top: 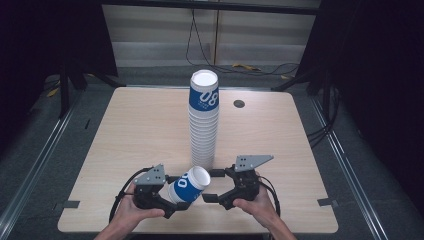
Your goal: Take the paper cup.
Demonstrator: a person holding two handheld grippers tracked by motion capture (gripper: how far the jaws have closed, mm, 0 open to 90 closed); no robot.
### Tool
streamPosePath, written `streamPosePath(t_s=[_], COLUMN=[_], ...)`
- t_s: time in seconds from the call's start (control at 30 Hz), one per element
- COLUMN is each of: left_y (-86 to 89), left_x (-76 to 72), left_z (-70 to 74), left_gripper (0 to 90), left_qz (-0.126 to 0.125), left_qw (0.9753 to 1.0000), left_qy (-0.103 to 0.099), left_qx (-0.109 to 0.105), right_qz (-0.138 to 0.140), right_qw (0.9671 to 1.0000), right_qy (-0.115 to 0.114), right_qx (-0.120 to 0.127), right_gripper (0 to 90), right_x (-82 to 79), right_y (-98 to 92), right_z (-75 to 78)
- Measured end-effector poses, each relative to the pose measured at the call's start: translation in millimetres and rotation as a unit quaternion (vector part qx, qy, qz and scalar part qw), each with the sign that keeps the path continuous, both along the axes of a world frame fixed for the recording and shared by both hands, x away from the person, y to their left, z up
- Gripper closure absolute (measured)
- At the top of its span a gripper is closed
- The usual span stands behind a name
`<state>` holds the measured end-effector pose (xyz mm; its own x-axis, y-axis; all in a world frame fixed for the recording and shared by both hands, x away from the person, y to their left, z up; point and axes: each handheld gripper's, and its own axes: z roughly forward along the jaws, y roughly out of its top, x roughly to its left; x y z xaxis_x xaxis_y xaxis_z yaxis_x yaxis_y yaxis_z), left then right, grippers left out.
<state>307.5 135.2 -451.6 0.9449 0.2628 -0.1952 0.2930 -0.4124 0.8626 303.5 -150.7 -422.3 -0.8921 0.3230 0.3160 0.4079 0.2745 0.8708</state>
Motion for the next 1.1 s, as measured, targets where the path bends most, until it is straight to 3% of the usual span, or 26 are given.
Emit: streamPosePath(t_s=[0.03,0.17,0.3,0.43,0.73,0.77,0.93,1.0,1.1], left_y=[-0.1,-2.8,-5.8,-6.2,-12.9,-13.6,-16.7,-17.5,-20.0], left_x=[-0.1,-0.7,-0.7,-0.4,-3.1,-3.5,-4.7,-5.0,-6.3], left_z=[-0.3,-0.6,-0.2,0.9,-3.6,-4.5,-7.7,-8.3,-8.8], left_gripper=[16.4,16.5,16.6,16.7,16.7,16.8,16.8,16.8,16.8], left_qz=[-0.001,-0.012,-0.018,-0.018,-0.034,-0.033,-0.035,-0.037,-0.039], left_qw=[1.0,0.9996,0.9991,0.9983,0.9933,0.9937,0.9903,0.9907,0.9894], left_qy=[0.0,0.001,-0.003,-0.007,-0.019,-0.015,-0.023,-0.019,-0.026], left_qx=[0.005,0.025,0.039,0.055,0.109,0.106,0.132,0.129,0.138], right_qz=[0.0,0.013,0.021,0.034,0.066,0.07,0.091,0.101,0.11], right_qw=[1.0,0.9988,0.9972,0.9942,0.9829,0.9819,0.9745,0.9716,0.9679], right_qy=[0.0,-0.006,-0.004,-0.003,-0.008,-0.007,-0.008,-0.002,-0.003], right_qx=[0.0,-0.046,-0.071,-0.102,-0.172,-0.176,-0.205,-0.214,-0.226], right_gripper=[13.8,14.9,15.1,14.4,14.0,14.0,14.1,14.2,14.2], right_x=[0.0,3.5,7.4,8.2,9.1,9.5,12.0,12.5,13.7], right_y=[0.0,3.3,5.2,5.2,12.6,13.6,20.3,23.2,27.1], right_z=[0.0,3.0,2.1,1.6,5.0,5.4,8.8,10.0,10.6])
